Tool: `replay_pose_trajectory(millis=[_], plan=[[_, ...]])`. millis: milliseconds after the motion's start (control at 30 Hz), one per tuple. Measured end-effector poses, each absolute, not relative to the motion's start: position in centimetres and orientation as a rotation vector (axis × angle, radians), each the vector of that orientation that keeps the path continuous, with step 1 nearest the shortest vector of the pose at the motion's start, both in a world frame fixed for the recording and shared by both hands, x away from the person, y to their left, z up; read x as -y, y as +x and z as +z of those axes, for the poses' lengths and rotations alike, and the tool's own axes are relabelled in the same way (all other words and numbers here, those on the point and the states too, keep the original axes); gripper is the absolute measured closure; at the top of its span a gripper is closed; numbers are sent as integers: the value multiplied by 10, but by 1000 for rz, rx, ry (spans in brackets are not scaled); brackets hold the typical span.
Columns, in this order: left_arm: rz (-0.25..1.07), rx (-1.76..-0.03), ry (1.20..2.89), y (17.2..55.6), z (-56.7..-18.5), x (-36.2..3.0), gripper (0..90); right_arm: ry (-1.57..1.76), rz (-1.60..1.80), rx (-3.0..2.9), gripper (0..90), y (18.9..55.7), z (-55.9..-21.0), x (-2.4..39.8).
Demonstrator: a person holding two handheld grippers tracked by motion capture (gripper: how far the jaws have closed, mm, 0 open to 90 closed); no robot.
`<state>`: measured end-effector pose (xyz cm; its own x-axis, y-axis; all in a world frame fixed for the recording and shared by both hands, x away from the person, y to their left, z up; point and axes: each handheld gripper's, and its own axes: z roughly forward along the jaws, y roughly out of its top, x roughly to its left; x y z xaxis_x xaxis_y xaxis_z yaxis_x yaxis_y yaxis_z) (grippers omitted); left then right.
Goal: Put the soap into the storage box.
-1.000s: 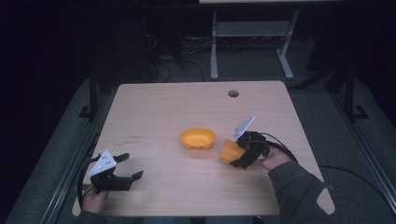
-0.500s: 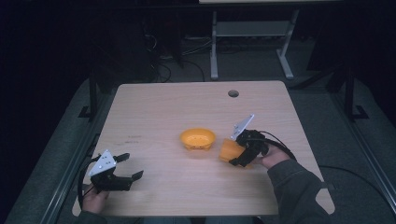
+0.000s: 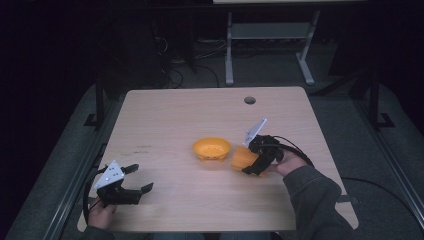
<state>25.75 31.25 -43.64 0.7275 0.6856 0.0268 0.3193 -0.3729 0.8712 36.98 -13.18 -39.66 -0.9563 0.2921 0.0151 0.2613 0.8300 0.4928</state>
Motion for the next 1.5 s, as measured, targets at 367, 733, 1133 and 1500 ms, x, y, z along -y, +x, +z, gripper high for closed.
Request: replay_pose_trajectory(millis=[367, 733, 1133, 1500], plan=[[483, -767, 1976, 258, -436, -312, 143, 408, 799, -2939, 206, 383, -382, 119], [481, -765, 1975, 258, -436, -312, 143, 371, 795, -2949, 205, 395, -375, 108], [479, -767, 1973, 258, -436, -312, 143, 333, 780, -2959, 205, 409, -369, 93], [478, -763, 1974, 258, -436, -312, 143, 303, 773, -2968, 205, 422, -367, 78]])
